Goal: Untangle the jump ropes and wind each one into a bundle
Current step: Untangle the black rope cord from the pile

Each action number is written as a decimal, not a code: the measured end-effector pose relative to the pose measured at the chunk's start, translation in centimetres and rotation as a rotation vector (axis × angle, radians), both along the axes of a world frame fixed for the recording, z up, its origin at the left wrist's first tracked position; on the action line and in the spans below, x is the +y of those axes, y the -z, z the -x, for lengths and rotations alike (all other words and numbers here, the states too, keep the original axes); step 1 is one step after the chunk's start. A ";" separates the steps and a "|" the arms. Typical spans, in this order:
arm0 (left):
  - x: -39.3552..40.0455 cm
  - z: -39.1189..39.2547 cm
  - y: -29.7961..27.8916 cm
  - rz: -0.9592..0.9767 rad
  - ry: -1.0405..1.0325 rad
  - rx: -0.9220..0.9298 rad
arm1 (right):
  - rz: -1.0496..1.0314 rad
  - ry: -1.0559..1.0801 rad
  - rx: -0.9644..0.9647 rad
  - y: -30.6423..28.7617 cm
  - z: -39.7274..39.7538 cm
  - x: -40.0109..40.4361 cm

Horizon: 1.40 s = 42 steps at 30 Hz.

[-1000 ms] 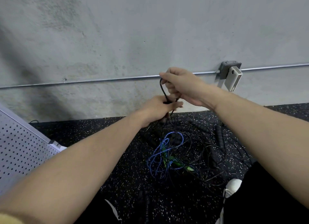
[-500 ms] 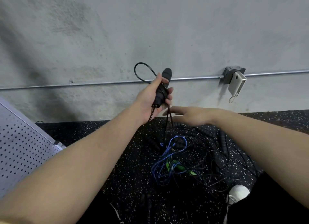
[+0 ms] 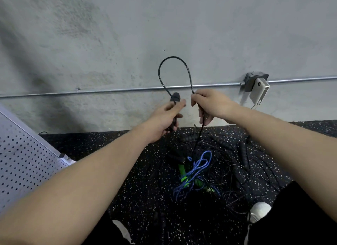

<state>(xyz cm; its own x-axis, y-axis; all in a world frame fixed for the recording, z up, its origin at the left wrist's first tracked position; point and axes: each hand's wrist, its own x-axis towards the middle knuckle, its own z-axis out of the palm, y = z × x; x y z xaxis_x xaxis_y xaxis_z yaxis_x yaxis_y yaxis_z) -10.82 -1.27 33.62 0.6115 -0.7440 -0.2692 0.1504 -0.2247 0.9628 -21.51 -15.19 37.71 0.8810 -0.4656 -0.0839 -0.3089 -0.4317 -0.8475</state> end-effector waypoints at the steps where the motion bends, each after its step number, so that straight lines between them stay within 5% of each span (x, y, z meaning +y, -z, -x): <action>1: -0.2 0.5 0.5 -0.031 0.044 -0.037 | -0.037 0.030 -0.030 -0.2 -0.2 0.0; 7: -0.8 2.7 2.7 -0.104 0.308 -0.200 | -0.345 0.278 -0.209 -0.6 -0.6 -0.8; 15: -1.6 3.5 2.8 -0.155 0.269 -0.303 | -0.684 0.400 -0.199 -0.7 0.1 -1.8; 24: -1.8 2.2 -0.5 0.095 0.022 0.029 | -0.605 0.364 0.016 1.2 2.1 -3.3; 33: -2.2 0.8 -1.8 0.229 -0.177 0.294 | -0.675 -0.150 0.050 3.1 1.7 -1.9; 37: -2.0 -0.1 -2.1 0.246 -0.219 0.403 | -0.492 -0.348 0.167 4.0 1.3 -1.2; 42: -2.3 -0.3 -1.7 0.231 -0.283 0.481 | -0.201 -0.274 0.197 3.3 1.0 -0.6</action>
<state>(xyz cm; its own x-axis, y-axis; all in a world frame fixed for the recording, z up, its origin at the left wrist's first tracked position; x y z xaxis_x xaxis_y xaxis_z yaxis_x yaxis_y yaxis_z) -10.54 -3.58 35.30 0.6440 -0.6424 -0.4155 0.6047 0.0947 0.7908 -22.55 -15.79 34.39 0.9283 -0.1722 -0.3295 -0.3704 -0.3523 -0.8595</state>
